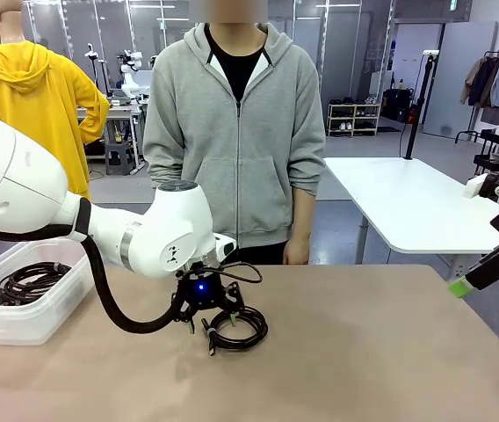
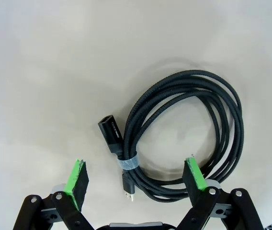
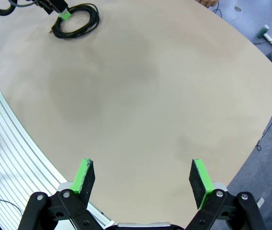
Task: Organize and store the cables.
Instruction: Place the USB Extension Cable into the Organizing box.
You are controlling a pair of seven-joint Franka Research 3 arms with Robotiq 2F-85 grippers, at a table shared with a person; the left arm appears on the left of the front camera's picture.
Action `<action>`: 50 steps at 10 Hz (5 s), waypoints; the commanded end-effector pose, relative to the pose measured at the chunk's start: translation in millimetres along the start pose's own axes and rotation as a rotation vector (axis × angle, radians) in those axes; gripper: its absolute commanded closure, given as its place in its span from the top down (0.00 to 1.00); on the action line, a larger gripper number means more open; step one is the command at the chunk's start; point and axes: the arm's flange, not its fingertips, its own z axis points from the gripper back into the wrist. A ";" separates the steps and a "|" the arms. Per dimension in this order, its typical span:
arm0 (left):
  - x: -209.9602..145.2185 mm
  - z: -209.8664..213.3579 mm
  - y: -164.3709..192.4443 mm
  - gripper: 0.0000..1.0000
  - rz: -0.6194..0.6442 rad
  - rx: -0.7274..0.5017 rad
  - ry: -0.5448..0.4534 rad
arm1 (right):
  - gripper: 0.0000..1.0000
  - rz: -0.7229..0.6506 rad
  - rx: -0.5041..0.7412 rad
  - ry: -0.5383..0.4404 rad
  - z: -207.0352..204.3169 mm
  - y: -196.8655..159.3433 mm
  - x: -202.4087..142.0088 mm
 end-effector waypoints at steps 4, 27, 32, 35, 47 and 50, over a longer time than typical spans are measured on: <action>6.7 -14.4 -5.9 1.00 0.011 0.023 0.039 | 1.00 -0.006 -0.004 -0.001 1.2 0.0 -0.1; 3.2 141.5 2.3 0.00 -0.169 0.153 -0.079 | 1.00 -0.006 -0.004 -0.001 1.2 0.0 -0.1; 21.0 174.9 65.9 0.15 -0.277 0.223 -0.176 | 1.00 -0.006 -0.004 -0.001 1.2 0.0 -0.1; 38.5 228.4 196.6 0.15 -0.299 0.204 -0.253 | 1.00 -0.006 -0.004 -0.001 1.2 0.0 -0.1; 120.1 193.1 422.1 0.15 -0.039 0.159 -0.206 | 1.00 -0.006 -0.004 -0.001 1.2 0.0 -0.1; 137.5 157.4 423.6 0.15 -0.006 0.170 -0.116 | 1.00 -0.006 -0.004 -0.001 1.2 0.0 -0.1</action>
